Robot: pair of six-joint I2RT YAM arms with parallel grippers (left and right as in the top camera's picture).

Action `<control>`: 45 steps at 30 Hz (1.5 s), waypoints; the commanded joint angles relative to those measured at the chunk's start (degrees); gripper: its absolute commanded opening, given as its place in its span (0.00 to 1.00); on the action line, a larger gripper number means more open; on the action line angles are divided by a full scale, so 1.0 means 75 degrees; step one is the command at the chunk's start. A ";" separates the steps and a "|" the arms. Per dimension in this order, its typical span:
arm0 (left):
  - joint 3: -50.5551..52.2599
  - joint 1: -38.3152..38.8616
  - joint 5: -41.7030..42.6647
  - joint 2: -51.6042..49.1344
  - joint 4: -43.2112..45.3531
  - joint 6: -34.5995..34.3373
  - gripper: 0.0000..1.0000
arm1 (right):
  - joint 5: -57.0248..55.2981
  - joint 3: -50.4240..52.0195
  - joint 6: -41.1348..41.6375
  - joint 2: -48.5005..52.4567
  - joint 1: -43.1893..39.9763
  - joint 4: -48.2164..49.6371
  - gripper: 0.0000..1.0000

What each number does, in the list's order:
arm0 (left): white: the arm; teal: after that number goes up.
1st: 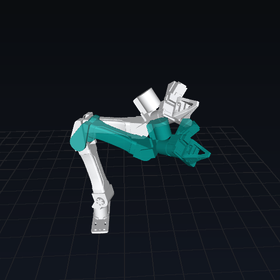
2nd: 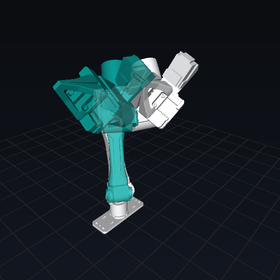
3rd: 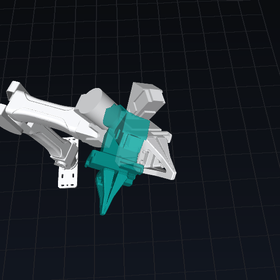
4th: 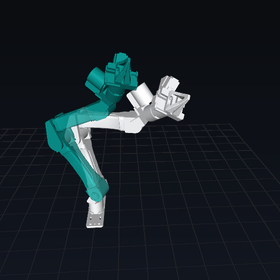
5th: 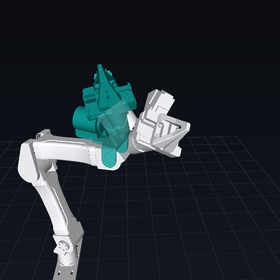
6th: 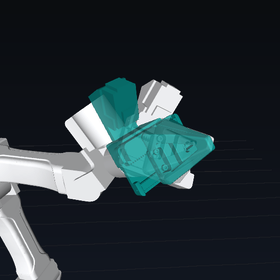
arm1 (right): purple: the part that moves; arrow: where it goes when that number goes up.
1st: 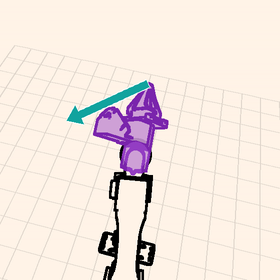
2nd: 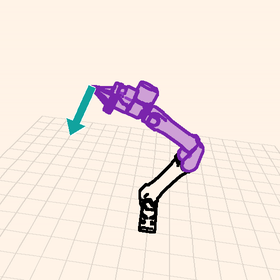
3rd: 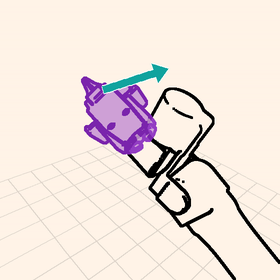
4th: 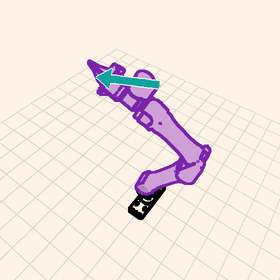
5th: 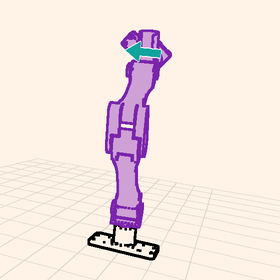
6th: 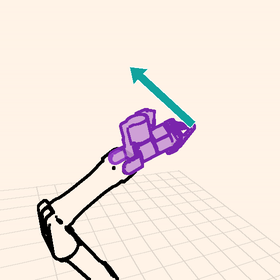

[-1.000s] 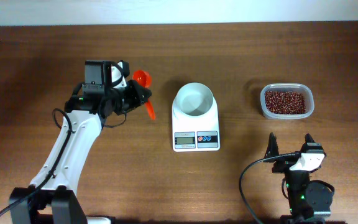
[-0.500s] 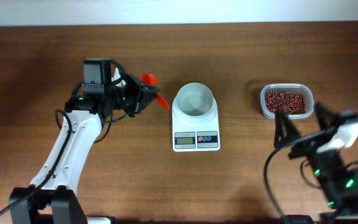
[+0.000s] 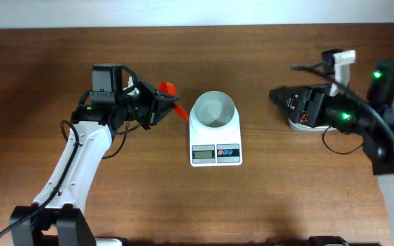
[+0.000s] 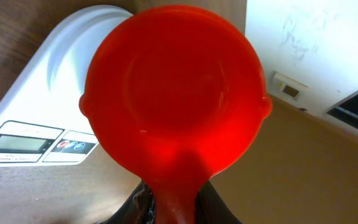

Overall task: Scoop item into bowl and weigh 50g on scale
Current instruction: 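Carry scoop over scale and pass it to right gripper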

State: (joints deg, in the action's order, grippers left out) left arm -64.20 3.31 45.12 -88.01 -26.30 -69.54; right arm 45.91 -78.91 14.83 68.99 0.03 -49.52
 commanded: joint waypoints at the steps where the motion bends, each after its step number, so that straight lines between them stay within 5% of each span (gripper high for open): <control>1: -0.0076 -0.0006 -0.0277 0.0087 0.0012 -0.0041 0.00 | -0.0880 -0.0096 0.0096 0.0379 0.0557 -0.0519 0.72; 8: -0.0076 0.0358 -0.0245 0.0087 -0.0787 -0.1562 0.00 | -0.2655 -0.0096 0.0909 0.1518 0.2868 0.0085 0.72; 18: -0.0076 0.1003 -0.0227 0.0087 -0.0705 -0.1985 0.00 | -0.3617 -0.0096 0.1702 0.3115 0.4599 0.1314 0.66; 26: -0.0076 0.1003 0.0111 0.0087 -0.0699 -0.2055 0.00 | -0.4211 -0.0096 0.2632 0.3118 0.4709 0.1478 0.31; 45: -0.0076 0.1145 0.0248 0.0087 -0.0119 -0.2888 0.00 | -0.4124 -0.0096 0.3727 0.3118 0.4709 0.1932 0.20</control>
State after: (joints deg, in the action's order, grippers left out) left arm -64.20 10.87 44.38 -88.01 -27.88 -89.19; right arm 15.90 -78.96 40.16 92.07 35.09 -34.85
